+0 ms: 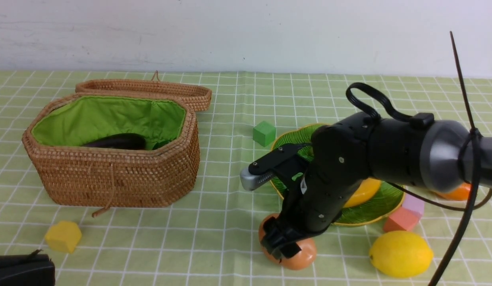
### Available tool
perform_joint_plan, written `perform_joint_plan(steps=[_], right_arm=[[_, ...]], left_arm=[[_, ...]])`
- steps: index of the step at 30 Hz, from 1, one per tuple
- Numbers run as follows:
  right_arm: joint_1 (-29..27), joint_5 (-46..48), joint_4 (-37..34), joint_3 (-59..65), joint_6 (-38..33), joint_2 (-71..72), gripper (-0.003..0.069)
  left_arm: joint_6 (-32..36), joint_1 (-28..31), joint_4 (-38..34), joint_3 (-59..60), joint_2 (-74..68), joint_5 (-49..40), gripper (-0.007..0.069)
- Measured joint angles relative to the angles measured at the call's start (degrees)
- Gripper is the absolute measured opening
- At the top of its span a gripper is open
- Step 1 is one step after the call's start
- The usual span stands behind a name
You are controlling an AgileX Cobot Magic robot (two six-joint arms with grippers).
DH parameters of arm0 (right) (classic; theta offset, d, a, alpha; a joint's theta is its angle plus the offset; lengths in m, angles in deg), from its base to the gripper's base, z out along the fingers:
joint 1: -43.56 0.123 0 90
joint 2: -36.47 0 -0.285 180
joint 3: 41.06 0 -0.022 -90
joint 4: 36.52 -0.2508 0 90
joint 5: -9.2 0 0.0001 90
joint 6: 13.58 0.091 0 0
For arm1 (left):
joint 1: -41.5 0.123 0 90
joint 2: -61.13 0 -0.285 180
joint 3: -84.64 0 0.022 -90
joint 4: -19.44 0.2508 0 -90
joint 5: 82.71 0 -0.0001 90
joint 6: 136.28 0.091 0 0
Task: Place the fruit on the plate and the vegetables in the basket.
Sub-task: Use the right arm to grab a potato and put it into the left basket
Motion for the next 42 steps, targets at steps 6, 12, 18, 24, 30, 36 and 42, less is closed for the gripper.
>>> perform_joint_plan(steps=[6,12,18,24,30,36,42], right_arm=[[0.18,2.54,-2.51,0.50,0.00,1.95,0.0564],[0.18,5.15,-2.70,-1.53,0.00,3.30,0.0564],[0.18,9.64,-4.10,-6.22,0.00,3.60,0.0564],[0.18,9.42,-8.30,-15.36,-0.71,4.28,0.0564],[0.18,2.16,-17.45,-25.23,-8.67,2.48,0.0564],[1.16,-5.30,-26.99,-34.88,-19.47,-5.25,0.0564],[2.29,-13.79,-33.47,-43.27,-30.88,-15.71,0.0564]], left_arm=[[0.00,0.00,0.00,0.00,0.00,0.00,0.0006],[0.00,0.00,0.00,0.00,0.00,0.05,0.0006],[-0.06,0.00,0.00,0.00,0.00,0.05,0.0006],[-5.93,0.00,6.67,0.00,0.00,0.11,0.0003],[-22.02,0.00,25.92,0.00,0.00,0.04,0.0001],[-38.14,0.00,41.85,0.00,0.00,-1.60,0.0001],[-42.84,0.00,46.78,0.00,0.05,-3.80,0.0001]])
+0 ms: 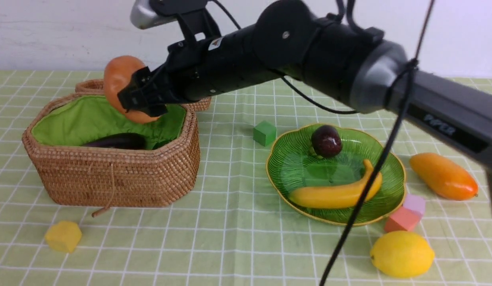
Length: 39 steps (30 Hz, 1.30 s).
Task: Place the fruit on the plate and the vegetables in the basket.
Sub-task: Use the right arm to grab a potato and put it into the left basket, then use the right arm to grab a lemon and put it into the right plate
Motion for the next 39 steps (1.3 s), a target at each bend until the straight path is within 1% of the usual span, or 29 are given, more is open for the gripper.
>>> perform_joint_plan(steps=[4,8,10,11,13,15,17,19,22,23,26,27,28,29,31,33,34,35,37,38,39], right_arm=[[0.49,-3.99,-1.56,-4.07,-6.89,-5.56,0.0564],[0.68,-4.78,-1.81,-5.44,-9.87,-7.76,0.0564],[0.68,-4.83,-1.88,-5.56,-9.93,-7.96,0.0564],[0.68,-4.83,-1.94,-5.56,-9.93,-7.96,0.0578],[0.68,-4.67,-1.83,-5.77,-9.68,-7.90,0.0638],[0.68,-3.10,-0.64,-5.77,-9.34,-6.89,0.0671],[0.68,-0.74,0.92,-5.77,-8.69,-5.66,0.0673],[0.68,2.57,3.79,-5.82,-6.90,-3.13,0.0654],[0.21,7.98,8.75,-5.89,-1.57,1.72,0.0583],[-0.13,10.46,10.39,-5.90,0.33,3.51,0.0549],[-2.03,20.71,15.89,-5.94,8.68,9.26,0.0416],[-2.03,20.71,15.89,-5.94,9.23,9.26,0.0416],[-3.41,27.91,19.36,-6.01,13.40,12.53,0.0314],[-3.89,30.32,20.48,-6.05,14.11,13.53,0.0278],[-5.56,38.10,23.91,-6.19,16.39,16.39,0.0145],[-6.91,40.61,25.74,-5.68,17.94,18.31,0.0038],[-7.52,41.05,26.39,-4.87,18.99,19.23,0.0005],[-7.75,41.22,26.58,-4.44,19.59,19.61,-0.0002],[-8.61,41.33,27.54,-1.95,21.32,21.38,-0.0014],[-9.30,41.33,28.81,1.33,23.16,23.50,-0.0014],[-9.77,41.33,30.00,4.40,24.10,25.37,-0.0014]], left_arm=[[-0.38,0.00,0.12,0.00,0.00,-0.16,0.0001],[-0.44,0.00,0.12,0.00,0.00,-0.20,0.0003],[-0.44,0.00,0.12,0.00,0.00,-0.20,0.0003],[-0.44,0.00,0.06,0.00,0.00,-0.20,0.0004],[-0.44,0.00,-0.13,0.00,0.00,-0.20,0.0004],[-0.44,0.00,-0.57,0.00,0.00,-0.20,0.0004],[-0.44,0.00,-1.04,0.00,0.00,-0.20,0.0004],[-0.44,0.00,-1.46,0.00,0.00,-0.20,0.0004],[-0.44,0.00,-1.75,0.00,0.00,0.45,0.0004],[-0.11,0.00,-2.21,0.00,0.00,0.77,0.0004],[3.12,0.00,-5.84,0.00,0.00,2.05,0.0005],[3.12,0.00,-5.84,0.00,0.00,2.13,0.0005],[6.61,0.00,-9.96,0.00,0.00,2.85,0.0007],[8.01,0.00,-11.61,0.00,0.00,3.09,0.0008],[13.87,0.00,-18.43,0.00,0.00,3.78,0.0008],[19.71,0.00,-25.33,0.00,0.00,4.07,0.0008],[22.63,0.00,-28.86,0.00,0.00,4.07,0.0008],[23.79,0.00,-30.21,0.00,0.00,4.07,0.0008],[28.27,0.00,-35.45,0.00,0.00,4.07,0.0011],[32.09,0.00,-39.64,0.00,0.00,4.01,0.0012],[34.75,0.00,-42.21,0.00,0.00,4.01,0.0013]])
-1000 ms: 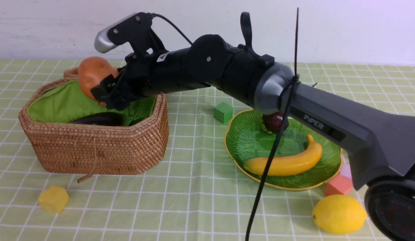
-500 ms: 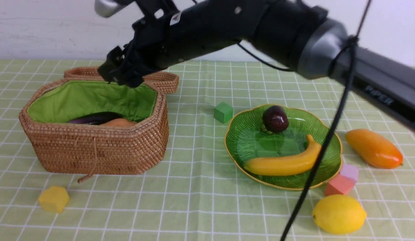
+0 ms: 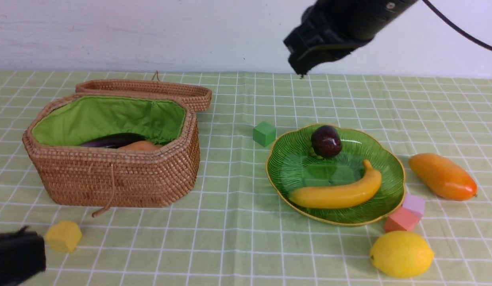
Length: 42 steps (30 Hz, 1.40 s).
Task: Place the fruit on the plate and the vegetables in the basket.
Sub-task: Use the right arm to grab a lemon and put it into the right plate
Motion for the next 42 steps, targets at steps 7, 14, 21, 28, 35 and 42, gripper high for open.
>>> perform_joint_plan(steps=[7,14,21,28,35,42], right_arm=[[-3.80,0.03,7.22,27.88,3.10,15.60,0.0008],[-4.90,-4.65,11.59,49.74,-14.00,20.17,0.0166],[-4.90,-17.68,15.46,57.39,-27.51,16.64,0.0556],[-4.90,-26.09,18.50,57.61,-35.14,10.25,0.0664],[-4.90,-27.43,23.04,57.61,-35.72,3.56,0.0630],[-4.90,-27.50,23.37,57.21,-36.12,0.81,0.0610]], left_arm=[[14.43,0.00,-10.35,0.00,0.00,-0.60,0.0015],[18.30,0.00,-12.43,0.00,0.00,-1.49,0.0018],[18.48,0.00,-12.46,0.00,0.00,-1.53,0.0018],[18.64,0.00,-12.50,0.00,0.00,-1.53,0.0020],[18.64,0.00,-12.50,0.00,0.00,-1.53,0.0020],[18.64,0.00,-12.50,0.00,0.00,-1.53,0.0023]])
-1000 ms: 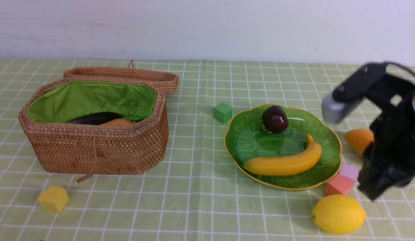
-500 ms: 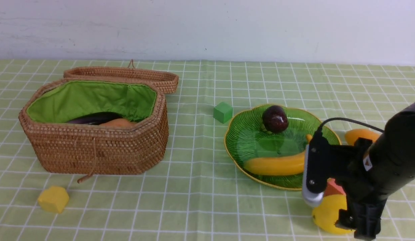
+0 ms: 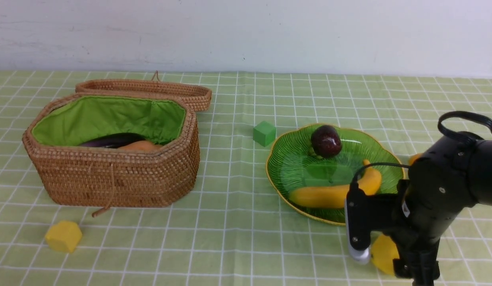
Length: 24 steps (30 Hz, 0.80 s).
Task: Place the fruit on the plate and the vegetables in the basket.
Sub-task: Use the right arm to grab a lemon and put it into the right plate
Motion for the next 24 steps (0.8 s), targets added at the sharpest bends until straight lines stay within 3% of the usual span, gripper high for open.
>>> perform_joint_plan(steps=[11,21,24], right_arm=[[0.00,0.94,-2.48,-0.42,2.24,0.06,0.0586],[0.00,9.86,-6.68,-2.59,16.81,8.39,0.0586],[0.00,8.90,-7.10,-6.36,24.64,10.42,0.0586]], left_arm=[[0.00,0.00,-0.06,0.00,0.00,0.00,0.0033],[0.00,0.00,-0.19,0.00,0.00,1.08,0.0039],[0.05,0.00,-0.19,0.00,0.00,3.01,0.0039]])
